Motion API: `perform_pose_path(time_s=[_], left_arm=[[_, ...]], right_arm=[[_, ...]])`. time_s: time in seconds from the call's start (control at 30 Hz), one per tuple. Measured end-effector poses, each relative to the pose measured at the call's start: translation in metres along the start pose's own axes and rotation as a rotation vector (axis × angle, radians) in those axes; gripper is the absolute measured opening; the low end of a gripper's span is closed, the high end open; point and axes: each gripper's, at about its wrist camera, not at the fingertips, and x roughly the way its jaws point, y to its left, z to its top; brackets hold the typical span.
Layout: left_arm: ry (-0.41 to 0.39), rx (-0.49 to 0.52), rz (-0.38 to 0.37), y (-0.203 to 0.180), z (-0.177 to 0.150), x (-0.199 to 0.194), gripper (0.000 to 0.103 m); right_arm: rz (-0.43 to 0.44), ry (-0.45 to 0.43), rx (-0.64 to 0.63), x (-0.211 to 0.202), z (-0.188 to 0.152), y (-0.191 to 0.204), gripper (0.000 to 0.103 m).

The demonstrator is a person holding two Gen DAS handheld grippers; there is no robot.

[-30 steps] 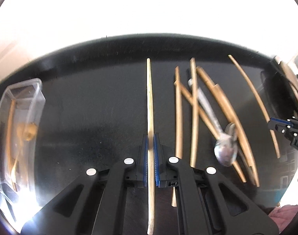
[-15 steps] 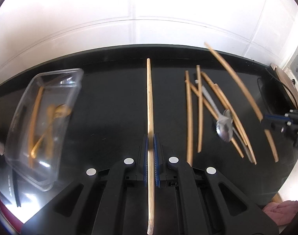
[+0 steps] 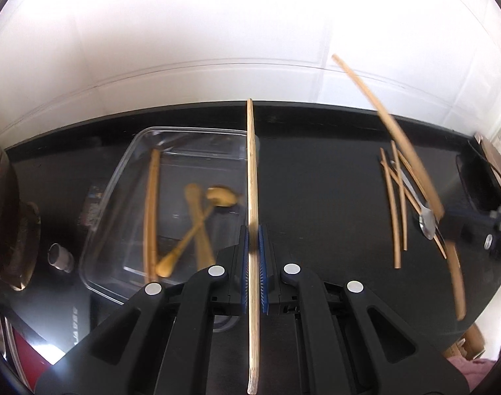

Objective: Organize utensils
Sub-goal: 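Carry both chopsticks over the clear container with both tools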

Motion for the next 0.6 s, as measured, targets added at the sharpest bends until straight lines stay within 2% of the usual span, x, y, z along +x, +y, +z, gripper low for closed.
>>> perform_pose_path(time_s=[0.23, 0.4, 0.6], left_arm=[[0.003, 0.013, -0.002, 0.056, -0.003, -0.002, 0.005], [0.011, 0.028, -0.012, 0.077, 0.000, 0.003, 0.005], [0.024, 0.034, -0.025, 0.096, 0.001, 0.009, 0.005]], right_arm=[[0.027, 0.013, 0.016, 0.036, 0.002, 0.054, 0.007], [0.037, 0.013, 0.022, 0.056, 0.004, 0.072, 0.007], [0.033, 0.002, 0.073, 0.068, 0.010, 0.070, 0.007]])
